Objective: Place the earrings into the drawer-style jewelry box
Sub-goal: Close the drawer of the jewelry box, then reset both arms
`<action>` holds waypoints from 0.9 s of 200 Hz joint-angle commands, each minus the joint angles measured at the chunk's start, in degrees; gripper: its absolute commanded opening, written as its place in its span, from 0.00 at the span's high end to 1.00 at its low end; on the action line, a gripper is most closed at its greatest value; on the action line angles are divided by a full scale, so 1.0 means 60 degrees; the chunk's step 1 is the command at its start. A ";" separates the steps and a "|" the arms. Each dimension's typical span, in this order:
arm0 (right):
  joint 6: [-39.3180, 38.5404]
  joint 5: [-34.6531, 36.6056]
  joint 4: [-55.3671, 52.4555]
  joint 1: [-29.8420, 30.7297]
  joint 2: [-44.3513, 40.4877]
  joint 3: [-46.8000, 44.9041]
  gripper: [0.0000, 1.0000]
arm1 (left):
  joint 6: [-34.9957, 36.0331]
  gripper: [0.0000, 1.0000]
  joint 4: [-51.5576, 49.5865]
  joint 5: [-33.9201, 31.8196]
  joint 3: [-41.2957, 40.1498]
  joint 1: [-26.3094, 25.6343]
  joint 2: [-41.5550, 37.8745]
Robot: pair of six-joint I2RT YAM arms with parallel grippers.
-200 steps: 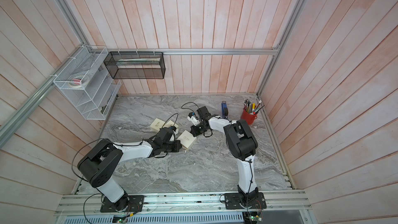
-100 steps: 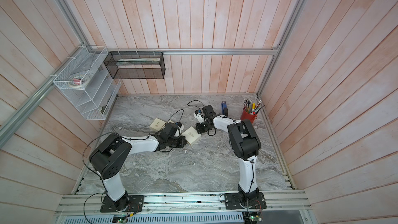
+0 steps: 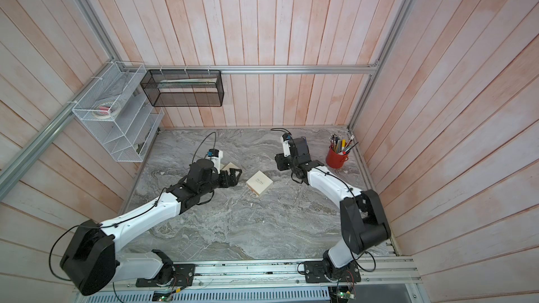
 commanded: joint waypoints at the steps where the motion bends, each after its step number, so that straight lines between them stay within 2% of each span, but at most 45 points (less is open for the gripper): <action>1: 0.0245 0.0888 0.1920 -0.0234 -0.0835 -0.1357 0.35 | 0.0452 0.00 -0.0607 -0.1742 0.0016 0.0020 -0.0399; 12: 0.0260 0.0998 0.2236 -0.0393 -0.1242 -0.1852 0.28 | 0.0527 0.00 -0.0464 -0.2393 -0.0198 0.0035 -0.0695; 46: 0.0725 0.2172 0.3570 -0.1050 -0.2365 -0.3566 0.06 | 0.0809 0.00 0.0836 -0.3479 -0.1242 0.0623 -0.1497; 57: 0.1004 0.2559 0.4200 -0.1359 -0.2738 -0.4199 0.02 | 0.0815 0.00 0.1270 -0.4135 -0.1611 0.0851 -0.1687; 78: 0.0836 0.3240 0.5209 -0.1932 -0.3225 -0.5231 0.02 | 0.1343 0.00 0.2031 -0.5577 -0.2245 0.1195 -0.1776; 90: 0.0527 0.3572 0.5538 -0.2195 -0.3378 -0.5585 0.02 | 0.1948 0.00 0.2466 -0.5669 -0.2535 0.1430 -0.1694; 100: 0.0225 0.3665 0.5739 -0.2445 -0.3492 -0.5796 0.02 | 0.2998 0.00 0.3727 -0.5842 -0.3043 0.1455 -0.1537; 110: 0.0004 0.3706 0.5786 -0.2663 -0.3577 -0.5932 0.02 | 0.3409 0.00 0.4552 -0.6154 -0.3424 0.1498 -0.1401; 126: -0.0443 0.3743 0.6031 -0.2954 -0.3636 -0.6146 0.02 | 0.4624 0.00 0.6461 -0.6166 -0.4152 0.1572 -0.1111; 140: -0.0939 0.3953 0.6836 -0.3028 -0.3583 -0.6589 0.02 | 0.5183 0.00 0.7790 -0.6317 -0.4640 0.1679 -0.0776; 161: -0.1292 0.4154 0.8490 -0.3087 -0.3209 -0.7366 0.02 | 0.5371 0.00 0.8318 -0.6161 -0.4789 0.1982 -0.0121; 180: -0.1329 0.4039 0.8872 -0.3116 -0.2669 -0.7470 0.02 | 0.5353 0.00 0.9173 -0.5528 -0.5015 0.2327 0.0615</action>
